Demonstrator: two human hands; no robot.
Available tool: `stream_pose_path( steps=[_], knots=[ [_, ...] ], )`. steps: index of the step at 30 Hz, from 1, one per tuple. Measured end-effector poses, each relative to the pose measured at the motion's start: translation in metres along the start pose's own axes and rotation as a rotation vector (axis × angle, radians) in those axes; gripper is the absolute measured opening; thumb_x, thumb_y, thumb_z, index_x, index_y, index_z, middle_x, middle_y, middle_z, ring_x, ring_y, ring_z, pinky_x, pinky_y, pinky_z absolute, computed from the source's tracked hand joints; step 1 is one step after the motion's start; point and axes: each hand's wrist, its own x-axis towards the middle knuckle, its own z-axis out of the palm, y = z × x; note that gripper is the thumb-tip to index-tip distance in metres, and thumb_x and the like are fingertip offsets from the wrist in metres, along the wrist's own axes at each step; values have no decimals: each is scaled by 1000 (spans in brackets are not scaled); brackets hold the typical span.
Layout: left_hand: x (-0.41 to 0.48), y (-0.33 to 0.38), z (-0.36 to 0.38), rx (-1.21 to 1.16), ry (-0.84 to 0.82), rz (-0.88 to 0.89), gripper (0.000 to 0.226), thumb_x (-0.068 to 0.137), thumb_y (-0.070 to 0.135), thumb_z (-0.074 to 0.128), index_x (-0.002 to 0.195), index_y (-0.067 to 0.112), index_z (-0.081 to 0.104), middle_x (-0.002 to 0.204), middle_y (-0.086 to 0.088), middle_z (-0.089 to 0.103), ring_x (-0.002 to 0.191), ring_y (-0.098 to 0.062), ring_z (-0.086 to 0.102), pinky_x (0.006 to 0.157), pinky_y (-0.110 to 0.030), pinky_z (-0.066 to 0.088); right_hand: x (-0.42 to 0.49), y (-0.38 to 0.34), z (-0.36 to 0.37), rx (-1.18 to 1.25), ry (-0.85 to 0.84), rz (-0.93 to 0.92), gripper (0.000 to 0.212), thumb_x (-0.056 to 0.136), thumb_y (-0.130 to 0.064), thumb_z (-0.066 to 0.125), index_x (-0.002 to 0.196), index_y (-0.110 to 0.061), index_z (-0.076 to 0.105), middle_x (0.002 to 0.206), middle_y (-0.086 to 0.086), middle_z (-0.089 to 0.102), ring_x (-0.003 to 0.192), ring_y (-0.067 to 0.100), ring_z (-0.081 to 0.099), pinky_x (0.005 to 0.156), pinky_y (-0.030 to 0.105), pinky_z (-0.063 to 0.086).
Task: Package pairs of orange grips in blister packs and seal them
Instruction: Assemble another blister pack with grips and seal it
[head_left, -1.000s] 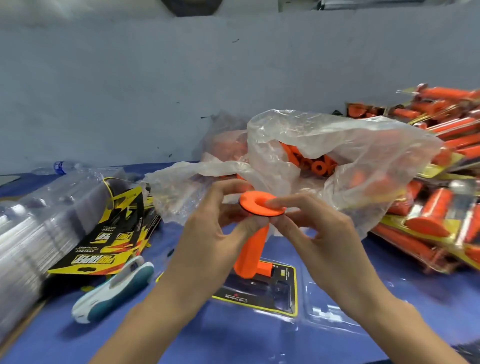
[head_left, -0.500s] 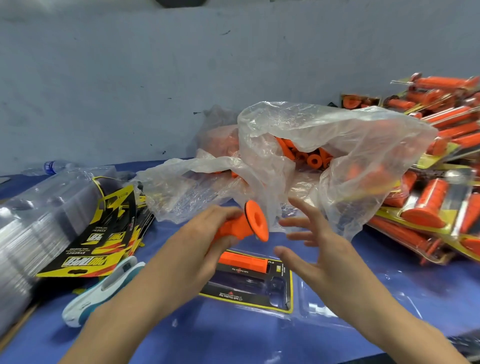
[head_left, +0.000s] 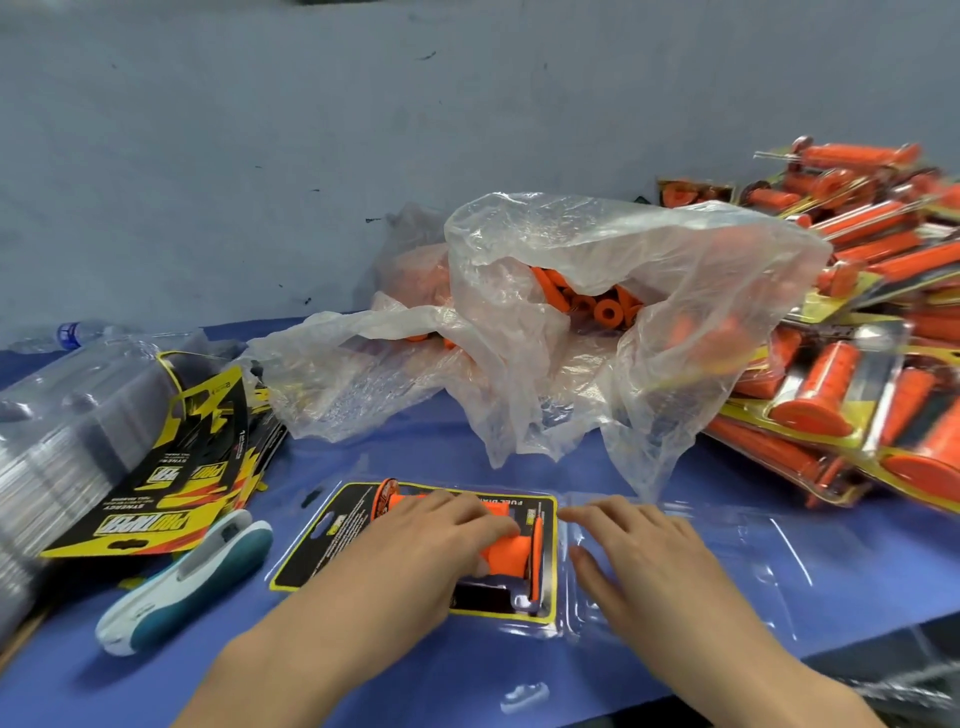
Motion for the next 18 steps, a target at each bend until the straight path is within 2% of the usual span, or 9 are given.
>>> stream_pose_path(
  steps=[2,4,6,9,12,14,16,18],
  knots=[
    [-2,-3,8,0,0,-15,44,100,24,49,141,40,40,138,16,46,128,-13,40,105,-28,30,-1,-2,-3,0,32,-11,27,92,-38,61,119,-39,63,116,-16,60,105,13,61,89,33,46],
    [-3,-6,14,32,-4,-11,43,102,29,46,142,42,35,139,18,42,130,-10,36,106,-26,27,-4,-2,-2,-5,100,-6,25,76,-29,81,100,-33,73,97,-11,67,85,15,68,71,34,54],
    [-4,-5,14,35,-19,-29,42,103,31,44,143,42,35,140,19,41,130,-9,35,105,-26,26,-5,-1,1,-39,135,-31,29,69,-28,85,96,-33,75,94,-9,68,80,17,69,65,34,55],
    [-8,-2,12,18,-38,-20,42,103,36,45,144,43,37,144,23,38,133,-5,32,107,-23,24,-4,1,3,-60,155,-62,32,68,-26,86,96,-35,75,95,-6,69,79,19,69,66,35,55],
    [-17,-9,-3,-150,74,-76,37,100,41,48,136,39,51,137,21,47,127,-1,41,106,-18,27,-4,1,4,-81,153,-69,32,66,-27,88,93,-38,75,95,-4,70,78,21,69,67,36,55],
    [-27,-25,-13,-236,230,-236,32,100,42,45,129,35,58,126,20,55,119,1,48,103,-19,33,-4,1,3,-79,163,-77,33,66,-26,88,93,-37,75,96,-4,70,80,22,69,68,37,55],
    [-40,-47,-17,-267,348,-486,28,100,33,50,126,27,61,122,11,61,115,-8,54,98,-27,40,-5,-1,0,-29,225,-81,34,69,-20,86,98,-33,75,101,-4,70,86,24,69,71,38,56],
    [-53,-67,-14,-288,349,-748,27,100,22,51,124,16,62,118,-3,65,104,-20,59,86,-33,42,-9,-6,-7,57,298,-81,31,77,-16,79,105,-29,72,106,-6,68,93,22,67,78,38,55]
  ],
)
